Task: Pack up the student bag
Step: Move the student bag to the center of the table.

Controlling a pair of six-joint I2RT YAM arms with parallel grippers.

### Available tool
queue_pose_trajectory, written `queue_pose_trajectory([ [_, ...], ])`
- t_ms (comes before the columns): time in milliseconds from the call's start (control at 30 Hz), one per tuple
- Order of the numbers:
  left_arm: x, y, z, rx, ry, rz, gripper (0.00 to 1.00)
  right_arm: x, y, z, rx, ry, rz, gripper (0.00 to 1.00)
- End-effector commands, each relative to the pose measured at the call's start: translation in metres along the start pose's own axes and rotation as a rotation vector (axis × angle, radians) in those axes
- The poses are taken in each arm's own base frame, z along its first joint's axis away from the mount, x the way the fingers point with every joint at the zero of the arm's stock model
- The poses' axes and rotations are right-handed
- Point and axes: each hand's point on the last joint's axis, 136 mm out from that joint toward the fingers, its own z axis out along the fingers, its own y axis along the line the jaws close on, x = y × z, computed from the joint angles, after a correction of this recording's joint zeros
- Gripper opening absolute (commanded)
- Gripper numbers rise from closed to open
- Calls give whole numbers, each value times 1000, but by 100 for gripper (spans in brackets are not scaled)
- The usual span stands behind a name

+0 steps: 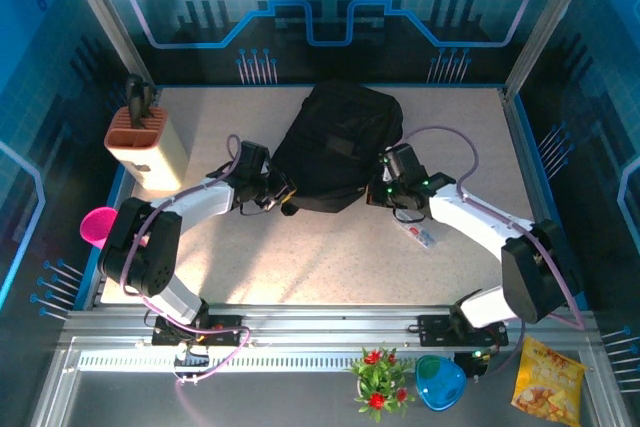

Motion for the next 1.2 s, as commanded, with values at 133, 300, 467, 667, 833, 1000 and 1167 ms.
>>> queue_pose_trajectory([
  [133,14,30,-3,-104,43,24,7,-35,-31,-4,198,-16,-15,0],
  [300,27,39,-7,-111,83,21,7,-58,-49,-11,345,-86,-25,0],
  [467,39,45,-9,-111,118,17,5,-65,-47,-10,357,-95,-29,0],
  [667,64,52,-18,-134,166,37,5,-49,-30,-9,266,-61,-41,0],
  [833,101,74,-42,-198,202,55,10,-19,-16,-16,163,-32,-54,0],
  [1000,101,71,-79,-204,118,100,36,-16,-9,-31,101,-72,-57,24],
  [1167,63,29,-117,-220,-41,269,61,-50,5,-59,65,-186,-99,59],
])
